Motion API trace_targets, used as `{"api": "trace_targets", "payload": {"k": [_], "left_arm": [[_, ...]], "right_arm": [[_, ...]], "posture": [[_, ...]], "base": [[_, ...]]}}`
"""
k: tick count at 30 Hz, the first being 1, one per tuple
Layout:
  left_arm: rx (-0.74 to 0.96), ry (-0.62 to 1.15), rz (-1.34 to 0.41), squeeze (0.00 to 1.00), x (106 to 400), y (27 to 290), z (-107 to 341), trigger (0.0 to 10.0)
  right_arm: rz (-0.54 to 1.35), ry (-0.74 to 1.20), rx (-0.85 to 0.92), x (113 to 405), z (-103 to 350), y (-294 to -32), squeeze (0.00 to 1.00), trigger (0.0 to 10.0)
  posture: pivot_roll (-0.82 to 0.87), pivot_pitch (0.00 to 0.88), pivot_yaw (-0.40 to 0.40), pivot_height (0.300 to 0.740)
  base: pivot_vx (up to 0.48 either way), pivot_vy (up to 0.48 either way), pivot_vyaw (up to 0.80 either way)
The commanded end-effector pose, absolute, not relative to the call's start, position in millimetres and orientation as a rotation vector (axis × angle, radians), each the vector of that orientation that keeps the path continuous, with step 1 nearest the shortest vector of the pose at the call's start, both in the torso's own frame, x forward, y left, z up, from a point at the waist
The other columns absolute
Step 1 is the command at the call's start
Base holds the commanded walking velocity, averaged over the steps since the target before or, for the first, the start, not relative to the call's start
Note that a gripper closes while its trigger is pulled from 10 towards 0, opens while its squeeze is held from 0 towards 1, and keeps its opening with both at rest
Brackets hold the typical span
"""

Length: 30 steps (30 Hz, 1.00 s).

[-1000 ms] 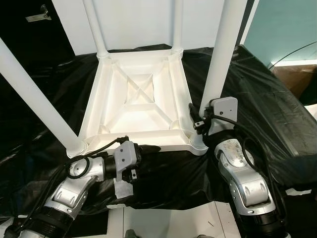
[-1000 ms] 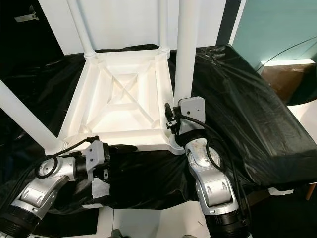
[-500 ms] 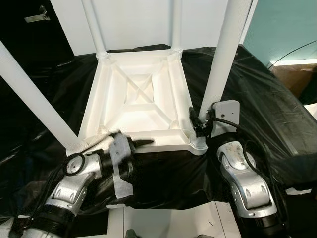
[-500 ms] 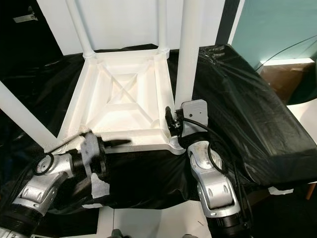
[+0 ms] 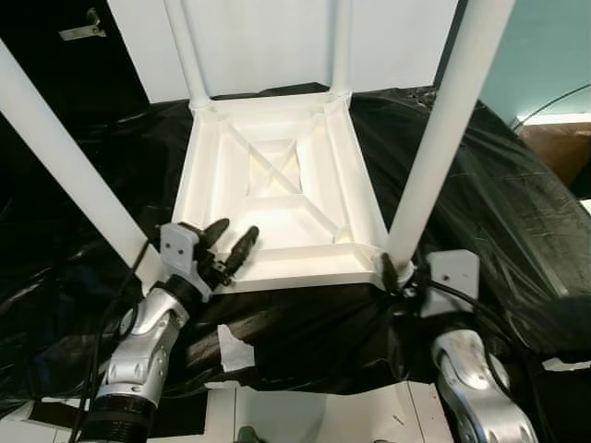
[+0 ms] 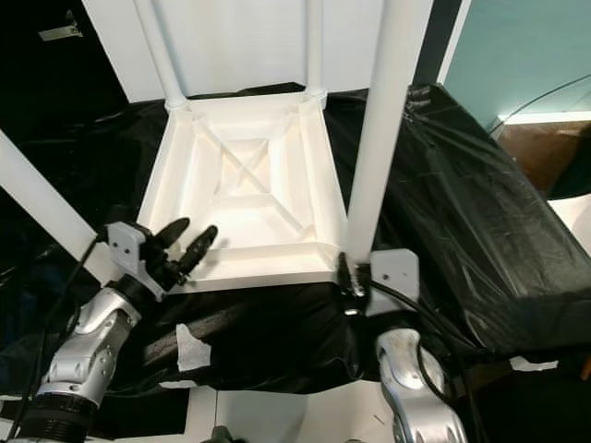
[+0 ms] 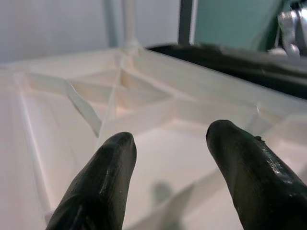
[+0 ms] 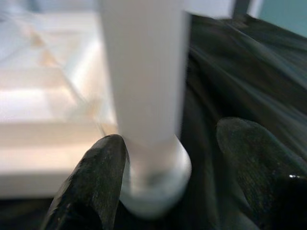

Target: Building children table

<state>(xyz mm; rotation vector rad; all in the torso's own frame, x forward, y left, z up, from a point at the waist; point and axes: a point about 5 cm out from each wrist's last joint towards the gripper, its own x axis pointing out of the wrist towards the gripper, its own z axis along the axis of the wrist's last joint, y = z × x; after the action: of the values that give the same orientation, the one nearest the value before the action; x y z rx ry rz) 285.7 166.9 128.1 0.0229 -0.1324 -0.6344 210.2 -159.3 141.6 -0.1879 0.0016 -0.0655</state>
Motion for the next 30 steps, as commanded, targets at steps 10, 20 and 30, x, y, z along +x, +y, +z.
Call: {"api": "trace_targets", "payload": {"k": [10,20,30], "left_arm": [[0.095,-0.050,-0.740,0.00,289,165,117,10.0],[-0.017,-0.004,-0.363,0.00,301,162,102,10.0],[-0.038,-0.030,-0.136,0.00,298,180,99,10.0]], "right_arm": [[-0.033,0.105,-0.178,192,128,-167,0.00,10.0],[0.007,0.053,-0.192,207,139,-162,0.00,10.0],[0.045,0.023,-0.208,220,143,-156,0.00,10.0]], "posture": [[-0.15,0.063,0.071,0.740],[-0.13,0.067,0.065,0.740],[-0.09,0.071,0.047,0.740]], "base": [[0.000,0.000,0.00],[0.000,0.000,0.00],[0.000,0.000,0.00]]}}
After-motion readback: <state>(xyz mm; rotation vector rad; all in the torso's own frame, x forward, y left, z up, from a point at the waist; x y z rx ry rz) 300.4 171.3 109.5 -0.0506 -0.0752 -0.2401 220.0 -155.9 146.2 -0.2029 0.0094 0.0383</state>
